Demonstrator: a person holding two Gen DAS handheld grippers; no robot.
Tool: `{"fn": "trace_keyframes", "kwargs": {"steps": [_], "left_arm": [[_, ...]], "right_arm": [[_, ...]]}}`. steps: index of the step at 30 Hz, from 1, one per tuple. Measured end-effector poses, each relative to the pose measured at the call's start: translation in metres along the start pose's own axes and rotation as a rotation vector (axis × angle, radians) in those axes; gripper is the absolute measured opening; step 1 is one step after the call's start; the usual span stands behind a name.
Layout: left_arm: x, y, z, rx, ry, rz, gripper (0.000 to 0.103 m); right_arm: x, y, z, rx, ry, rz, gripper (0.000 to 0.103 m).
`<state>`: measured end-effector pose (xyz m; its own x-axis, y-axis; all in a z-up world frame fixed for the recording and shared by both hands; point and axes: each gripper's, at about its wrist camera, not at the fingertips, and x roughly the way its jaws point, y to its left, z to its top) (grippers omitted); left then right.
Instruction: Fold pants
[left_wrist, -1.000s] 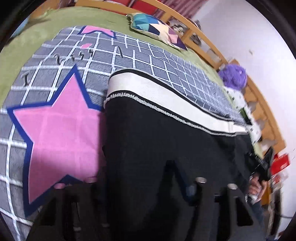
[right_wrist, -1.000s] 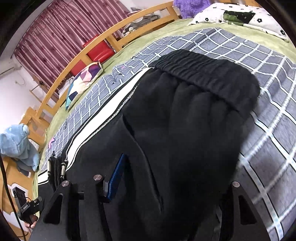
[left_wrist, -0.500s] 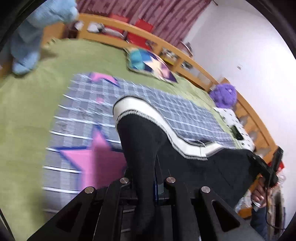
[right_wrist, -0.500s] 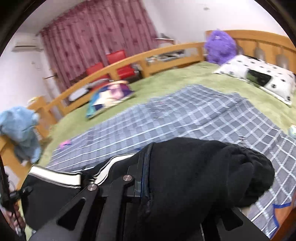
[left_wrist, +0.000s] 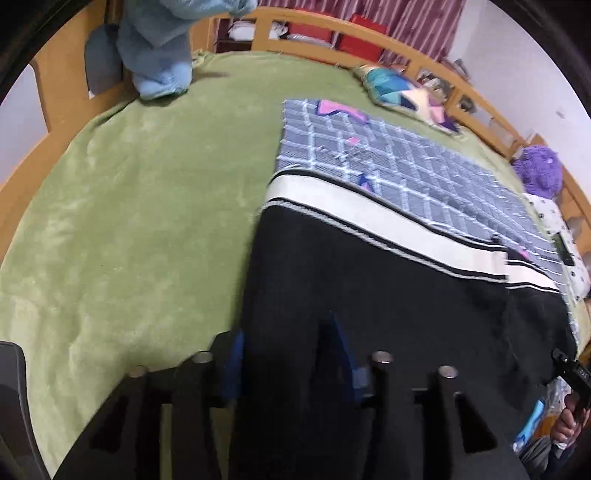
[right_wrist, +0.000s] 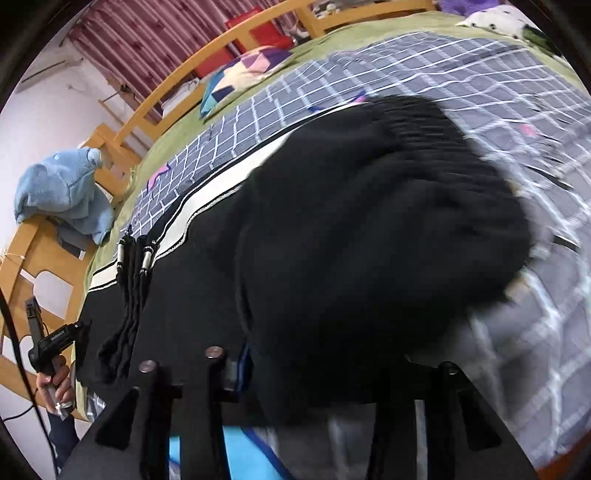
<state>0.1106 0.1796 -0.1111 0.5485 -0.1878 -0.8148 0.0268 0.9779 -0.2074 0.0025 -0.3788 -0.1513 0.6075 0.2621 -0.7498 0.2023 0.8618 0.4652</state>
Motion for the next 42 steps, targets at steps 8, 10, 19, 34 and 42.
{"fn": "trace_keyframes", "kwargs": {"steps": [8, 10, 19, 34, 42], "left_arm": [[-0.03, -0.011, -0.018, -0.031, -0.09, -0.208, 0.07], [-0.017, -0.021, -0.027, -0.023, -0.045, -0.248, 0.072], [0.012, -0.06, -0.042, 0.096, -0.025, -0.107, 0.074], [0.002, -0.082, -0.067, 0.189, -0.023, 0.0, 0.075], [-0.048, -0.027, -0.096, 0.036, -0.117, 0.004, 0.075]], "right_arm": [[-0.007, -0.04, 0.009, 0.2, -0.084, 0.049, 0.075], [0.005, -0.051, 0.012, 0.285, -0.112, 0.104, 0.076], [-0.011, -0.057, 0.083, 0.293, -0.284, 0.156, 0.042], [-0.022, -0.068, 0.048, 0.077, -0.116, -0.097, 0.055], [-0.078, 0.002, 0.028, -0.113, -0.204, -0.252, 0.055]]}}
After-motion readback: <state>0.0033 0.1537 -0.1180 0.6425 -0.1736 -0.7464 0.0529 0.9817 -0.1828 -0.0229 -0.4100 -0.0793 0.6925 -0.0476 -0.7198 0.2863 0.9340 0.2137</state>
